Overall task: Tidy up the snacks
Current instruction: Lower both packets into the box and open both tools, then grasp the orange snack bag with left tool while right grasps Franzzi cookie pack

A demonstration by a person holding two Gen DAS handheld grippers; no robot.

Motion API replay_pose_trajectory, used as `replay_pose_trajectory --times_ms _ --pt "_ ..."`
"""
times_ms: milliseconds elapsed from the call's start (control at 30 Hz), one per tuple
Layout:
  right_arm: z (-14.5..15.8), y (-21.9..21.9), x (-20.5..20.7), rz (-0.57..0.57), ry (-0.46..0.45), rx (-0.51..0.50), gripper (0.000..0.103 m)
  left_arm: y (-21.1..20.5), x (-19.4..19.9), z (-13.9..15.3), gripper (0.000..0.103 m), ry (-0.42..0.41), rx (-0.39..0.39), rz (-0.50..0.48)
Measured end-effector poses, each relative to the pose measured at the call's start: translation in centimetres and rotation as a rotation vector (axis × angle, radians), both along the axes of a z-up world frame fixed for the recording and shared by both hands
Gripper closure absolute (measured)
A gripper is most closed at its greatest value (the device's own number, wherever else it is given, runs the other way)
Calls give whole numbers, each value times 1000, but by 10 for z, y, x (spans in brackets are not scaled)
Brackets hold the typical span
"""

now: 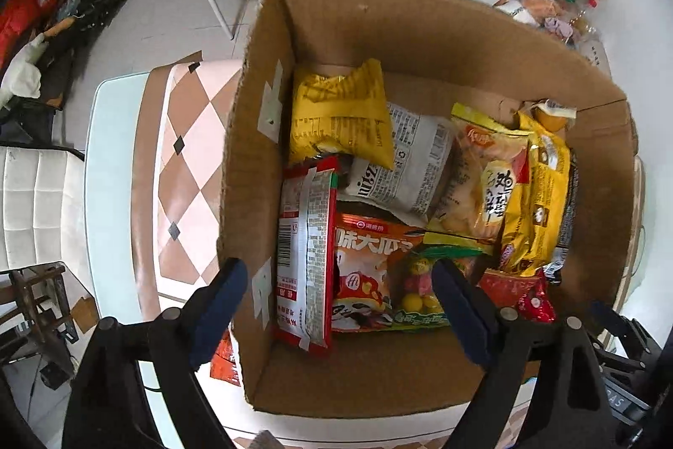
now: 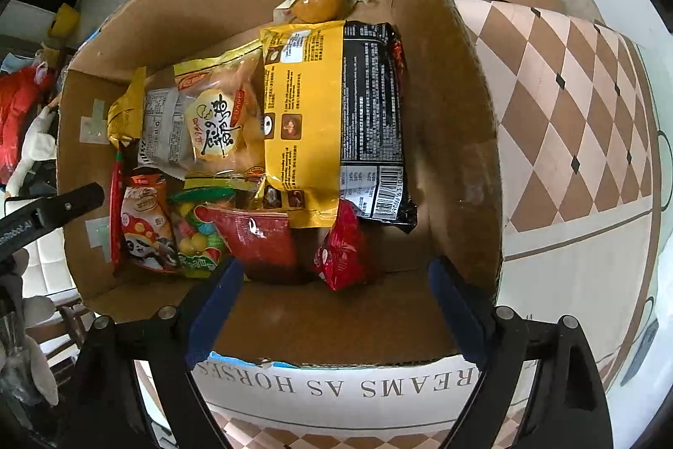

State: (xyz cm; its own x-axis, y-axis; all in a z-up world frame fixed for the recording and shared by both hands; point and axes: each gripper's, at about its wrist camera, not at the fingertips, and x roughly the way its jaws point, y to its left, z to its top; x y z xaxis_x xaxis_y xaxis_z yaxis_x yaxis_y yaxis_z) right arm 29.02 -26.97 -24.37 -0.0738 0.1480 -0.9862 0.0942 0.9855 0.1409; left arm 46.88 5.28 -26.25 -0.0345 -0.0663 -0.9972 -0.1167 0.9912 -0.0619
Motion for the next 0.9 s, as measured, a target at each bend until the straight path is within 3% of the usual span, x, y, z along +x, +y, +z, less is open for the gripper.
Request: replay_pose_trajectory --times_ms 200,367,667,900 --pt "16 2 -1 0 -26 -2 11 2 -12 18 13 -54 -37 21" --pt "39 8 -10 19 -99 -11 11 -4 -34 43 13 -154 -83 21" --pt "92 13 -47 32 -266 -69 11 -19 -89 83 13 -286 -61 -8" --pt "132 19 -75 27 -358 -46 11 -25 -123 123 13 -387 -52 -9"
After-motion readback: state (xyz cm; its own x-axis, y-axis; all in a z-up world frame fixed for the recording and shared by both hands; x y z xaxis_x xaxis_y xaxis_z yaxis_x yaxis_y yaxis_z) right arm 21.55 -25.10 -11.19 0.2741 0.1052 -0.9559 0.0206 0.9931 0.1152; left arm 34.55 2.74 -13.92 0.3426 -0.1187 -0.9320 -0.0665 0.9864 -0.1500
